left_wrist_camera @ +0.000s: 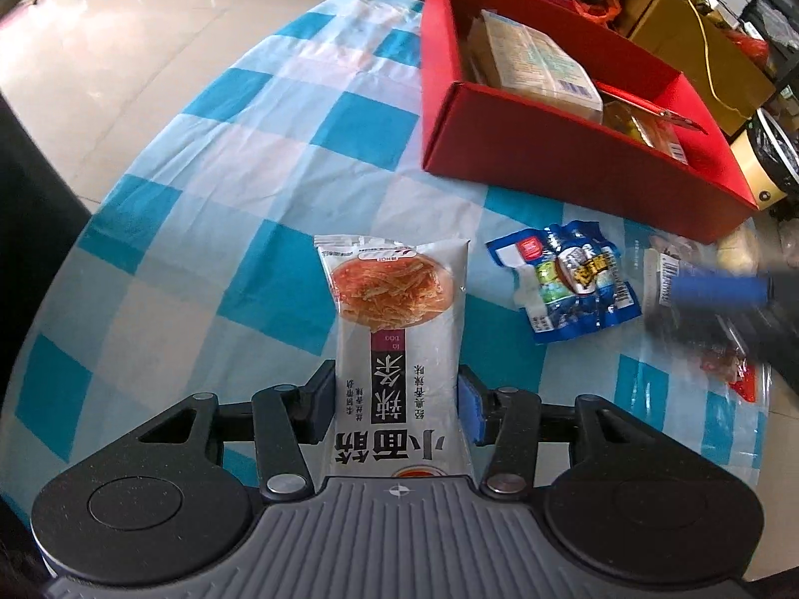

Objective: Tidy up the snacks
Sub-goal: 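Close left tool on the noodle pack while right tool closes on the blue sausage pack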

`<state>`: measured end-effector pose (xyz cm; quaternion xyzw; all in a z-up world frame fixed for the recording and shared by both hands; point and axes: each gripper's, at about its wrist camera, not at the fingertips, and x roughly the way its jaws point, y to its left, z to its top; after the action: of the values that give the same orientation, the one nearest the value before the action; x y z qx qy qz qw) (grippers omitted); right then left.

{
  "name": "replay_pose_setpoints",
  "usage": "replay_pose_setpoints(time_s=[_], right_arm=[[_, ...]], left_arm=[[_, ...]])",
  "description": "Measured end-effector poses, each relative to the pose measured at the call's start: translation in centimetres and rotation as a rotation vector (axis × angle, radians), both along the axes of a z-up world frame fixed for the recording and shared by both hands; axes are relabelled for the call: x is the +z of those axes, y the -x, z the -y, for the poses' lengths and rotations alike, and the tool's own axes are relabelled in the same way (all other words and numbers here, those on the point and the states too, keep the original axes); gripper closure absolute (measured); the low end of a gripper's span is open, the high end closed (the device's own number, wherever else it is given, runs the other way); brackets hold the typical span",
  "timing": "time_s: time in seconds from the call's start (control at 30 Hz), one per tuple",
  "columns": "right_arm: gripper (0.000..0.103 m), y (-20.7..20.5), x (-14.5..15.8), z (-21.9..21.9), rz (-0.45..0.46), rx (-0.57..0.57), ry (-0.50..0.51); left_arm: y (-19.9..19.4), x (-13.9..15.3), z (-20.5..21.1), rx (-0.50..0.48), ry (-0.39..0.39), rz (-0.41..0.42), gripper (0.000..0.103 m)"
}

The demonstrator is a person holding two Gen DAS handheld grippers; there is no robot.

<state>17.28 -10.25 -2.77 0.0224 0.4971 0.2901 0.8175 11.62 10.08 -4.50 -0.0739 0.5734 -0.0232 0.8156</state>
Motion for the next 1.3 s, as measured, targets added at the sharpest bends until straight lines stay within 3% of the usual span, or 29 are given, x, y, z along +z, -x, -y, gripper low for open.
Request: replay_pose_setpoints(time_s=[0.1, 0.2, 0.3, 0.37, 0.47, 0.5, 0.53, 0.63, 0.7, 0.9, 0.97, 1.1, 1.17, 1.2, 1.3], right_arm=[[0.038, -2.7, -2.3, -0.3, -0.069, -0.050, -0.066], [0.037, -3.3, -3.7, -1.9, -0.016, -0.021, -0.026], [0.031, -3.4, -4.0, -2.3, -0.021, -0.011, -0.055], [0.031, -2.9, -3.9, -1.9, -0.121, -0.010, -0.107], [0.031, -0.9, -4.3, -0.8, -0.343, 0.015, -0.253], [0.032, -0.3, -4.5, -0.8, -0.367, 0.024, -0.258], [0.032, 0.4, -4.2, -0.8, -0.348, 0.037, -0.231], [0.032, 2.1, -1.9, -2.2, -0.080, 0.074, 0.021], [0.032, 2.2, -1.6, -3.5, 0.017, 0.096, 0.134], [0.032, 3.0, -3.7, -6.8, 0.021, 0.143, 0.192], [0.024, 3.3, -4.2, -7.4, 0.028, 0.139, 0.194], [0.020, 4.3, -4.3, -8.7, 0.082, 0.149, 0.247], [0.010, 4.5, -4.5, -8.6, 0.086, 0.140, 0.237], [0.000, 4.5, -4.9, -8.7, 0.080, 0.135, 0.247], [0.000, 5.0, -5.5, -9.3, 0.108, 0.139, 0.302]], left_arm=[[-0.1, -0.1, -0.1, 0.004, -0.003, -0.003, 0.045], [-0.2, -0.2, 0.0, -0.002, -0.009, -0.001, 0.044], [-0.2, -0.2, 0.2, -0.011, -0.015, -0.001, 0.043], [-0.2, -0.2, 0.2, -0.019, -0.015, 0.000, 0.042], [-0.3, -0.2, -0.4, -0.012, 0.007, -0.001, 0.042], [-0.2, -0.2, -0.5, -0.011, 0.015, -0.001, 0.042], [-0.2, -0.2, -0.6, -0.011, 0.017, -0.001, 0.042], [0.0, -0.2, -0.9, -0.002, 0.016, 0.003, 0.042], [0.1, -0.2, -1.0, 0.000, 0.001, 0.005, 0.041], [0.0, -0.3, -1.4, 0.019, -0.072, 0.024, 0.038], [0.0, -0.3, -1.5, 0.019, -0.067, 0.022, 0.035], [0.1, -0.6, -1.2, 0.002, -0.087, 0.034, 0.026], [0.1, -0.6, -1.1, -0.002, -0.095, 0.036, 0.018], [0.1, -0.8, -1.0, 0.001, -0.111, 0.035, 0.016], [0.0, -1.4, -1.1, 0.003, -0.194, 0.037, 0.010]])
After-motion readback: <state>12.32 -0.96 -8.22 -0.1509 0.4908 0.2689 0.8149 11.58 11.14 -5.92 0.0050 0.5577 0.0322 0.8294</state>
